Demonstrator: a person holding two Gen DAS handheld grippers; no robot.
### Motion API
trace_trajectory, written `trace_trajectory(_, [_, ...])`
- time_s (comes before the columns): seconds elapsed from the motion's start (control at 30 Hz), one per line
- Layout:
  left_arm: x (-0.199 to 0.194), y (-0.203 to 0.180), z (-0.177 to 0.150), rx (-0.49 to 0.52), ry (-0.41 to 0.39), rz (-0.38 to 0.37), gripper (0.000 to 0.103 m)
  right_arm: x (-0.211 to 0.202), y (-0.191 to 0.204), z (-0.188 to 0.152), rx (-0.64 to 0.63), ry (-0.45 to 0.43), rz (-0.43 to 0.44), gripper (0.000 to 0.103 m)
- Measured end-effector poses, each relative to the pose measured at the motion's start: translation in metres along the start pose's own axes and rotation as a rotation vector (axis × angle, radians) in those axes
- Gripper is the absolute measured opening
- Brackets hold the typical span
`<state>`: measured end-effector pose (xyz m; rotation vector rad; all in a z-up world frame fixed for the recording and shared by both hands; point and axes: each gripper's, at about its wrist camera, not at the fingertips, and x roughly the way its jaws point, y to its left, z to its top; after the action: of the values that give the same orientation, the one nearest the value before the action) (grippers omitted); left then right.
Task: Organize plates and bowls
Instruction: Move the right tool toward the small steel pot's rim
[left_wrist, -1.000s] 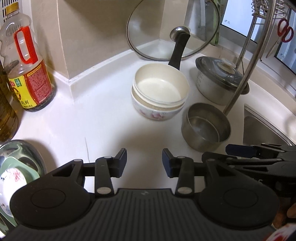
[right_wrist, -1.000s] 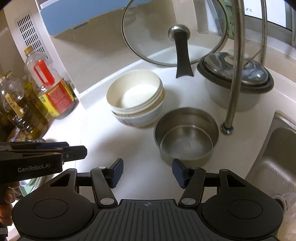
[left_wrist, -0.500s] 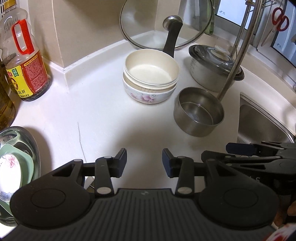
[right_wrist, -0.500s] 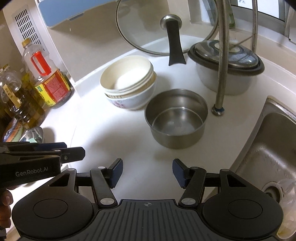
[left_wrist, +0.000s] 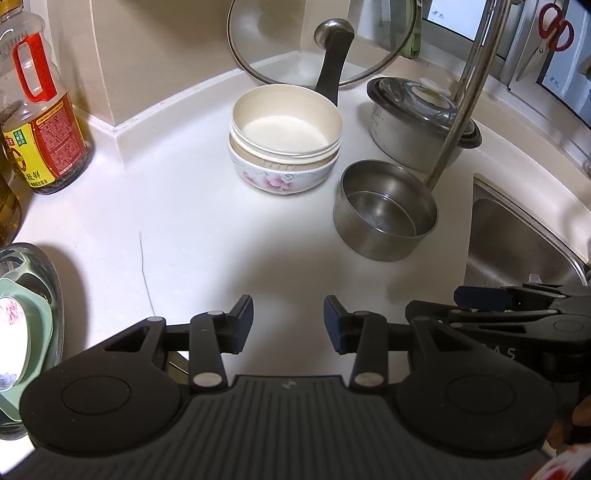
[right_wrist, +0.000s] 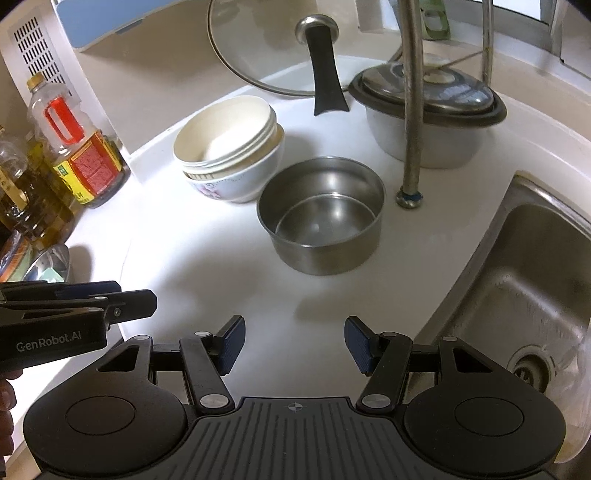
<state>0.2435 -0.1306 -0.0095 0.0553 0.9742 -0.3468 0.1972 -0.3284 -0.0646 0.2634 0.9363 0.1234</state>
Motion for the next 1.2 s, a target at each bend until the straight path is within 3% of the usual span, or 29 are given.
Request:
trace_trajectory(0.53, [0.018, -0.005, 0.003, 0.015, 0.045, -0.040, 0.042, 0.009, -0.016, -0.002, 0.042, 0.045, -0.037, 0.060])
trace_trajectory(0.7, [0.025, -0.007, 0.008, 0.019, 0.048, -0.060, 0.042, 0.014, -0.020, 0.004, 0.051, 0.053, -0.117, 0.060])
trace_trajectory(0.97, [0.035, -0.014, 0.023, 0.024, 0.001, -0.077, 0.042, 0.008, -0.045, 0.008, 0.162, -0.042, -0.074, 0.060])
trace_trajectory(1.2, [0.048, -0.020, 0.042, 0.018, -0.024, -0.129, 0.042, 0.006, -0.053, 0.022, 0.176, -0.094, -0.100, 0.060])
